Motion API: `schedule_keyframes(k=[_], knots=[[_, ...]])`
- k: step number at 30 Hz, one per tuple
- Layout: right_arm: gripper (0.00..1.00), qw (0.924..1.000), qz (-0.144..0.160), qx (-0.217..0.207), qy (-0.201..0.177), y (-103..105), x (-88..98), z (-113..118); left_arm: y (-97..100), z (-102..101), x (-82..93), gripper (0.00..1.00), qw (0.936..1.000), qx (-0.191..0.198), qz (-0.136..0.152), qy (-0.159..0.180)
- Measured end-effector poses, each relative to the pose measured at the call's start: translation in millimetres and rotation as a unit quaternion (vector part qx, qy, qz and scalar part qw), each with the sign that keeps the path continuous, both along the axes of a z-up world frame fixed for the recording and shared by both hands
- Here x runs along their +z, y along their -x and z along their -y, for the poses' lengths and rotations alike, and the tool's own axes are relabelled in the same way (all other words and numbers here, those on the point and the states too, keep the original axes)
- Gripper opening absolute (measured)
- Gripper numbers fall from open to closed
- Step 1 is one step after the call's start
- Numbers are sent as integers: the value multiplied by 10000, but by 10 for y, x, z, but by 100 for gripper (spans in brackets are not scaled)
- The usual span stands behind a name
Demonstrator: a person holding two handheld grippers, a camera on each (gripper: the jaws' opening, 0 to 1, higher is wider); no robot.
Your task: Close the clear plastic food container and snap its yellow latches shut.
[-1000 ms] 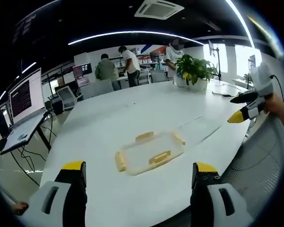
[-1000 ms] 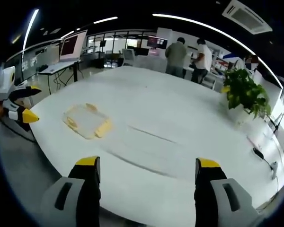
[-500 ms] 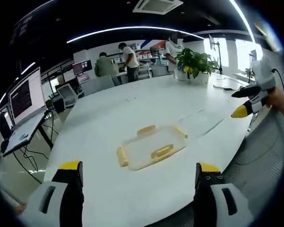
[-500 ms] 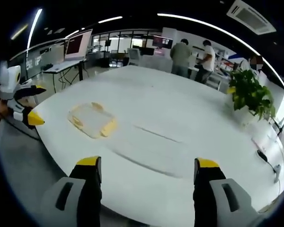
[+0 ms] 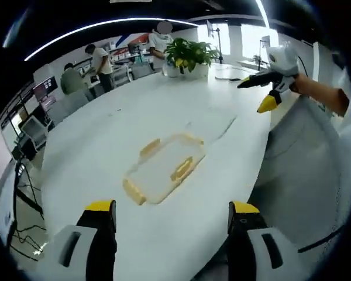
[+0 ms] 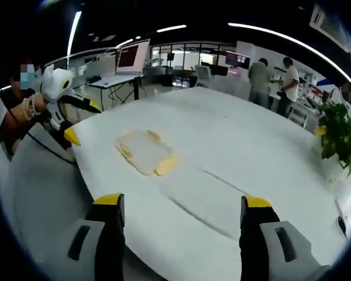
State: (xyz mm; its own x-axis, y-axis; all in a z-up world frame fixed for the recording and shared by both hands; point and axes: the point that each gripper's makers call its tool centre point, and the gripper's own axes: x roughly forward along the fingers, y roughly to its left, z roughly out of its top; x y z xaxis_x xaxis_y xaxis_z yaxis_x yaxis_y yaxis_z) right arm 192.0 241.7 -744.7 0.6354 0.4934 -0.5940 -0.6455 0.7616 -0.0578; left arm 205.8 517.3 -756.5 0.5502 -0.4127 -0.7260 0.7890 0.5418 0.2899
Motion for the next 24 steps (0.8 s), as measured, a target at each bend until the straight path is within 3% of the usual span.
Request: schedule_keyframes(k=[1,3,6,9,10,12,15,20,24], knots=[[78,9998,7,172,87,-41,-2,-46,-55,-18,4,82,9998,-129,68,-124],[77,9978,68,608,244,-96,1,-164,-99,-78,-23,87,9986,-323,-67,-406],[77,9904,-24,1281,518,-120,-16,-345,-132,-86,-87,84,9946,-722,-573,-481],[74,9791,-15,1891,752,-185,-3,-509,-148,-144,-166,82,9885,-794,-1162,-561],[72,9752,-97,2042,853,-217,-16,-551,-183,-145,-174,82,9874,-891,-1158,-599],[70,9705,-161,2209,950,-304,-18,-626,-299,-164,-183,84,9858,-1101,-1027,-743],[73,9636,-162,2448,1063,-411,-6,-729,-388,-154,-207,86,9811,-1331,-1181,-754],[73,9567,-348,2691,1056,-554,-63,-842,-509,-142,-264,79,9745,-1293,-1660,-779],[73,9483,-554,2894,1178,-654,-170,-894,-620,-127,-333,79,9698,-1466,-1708,-945]])
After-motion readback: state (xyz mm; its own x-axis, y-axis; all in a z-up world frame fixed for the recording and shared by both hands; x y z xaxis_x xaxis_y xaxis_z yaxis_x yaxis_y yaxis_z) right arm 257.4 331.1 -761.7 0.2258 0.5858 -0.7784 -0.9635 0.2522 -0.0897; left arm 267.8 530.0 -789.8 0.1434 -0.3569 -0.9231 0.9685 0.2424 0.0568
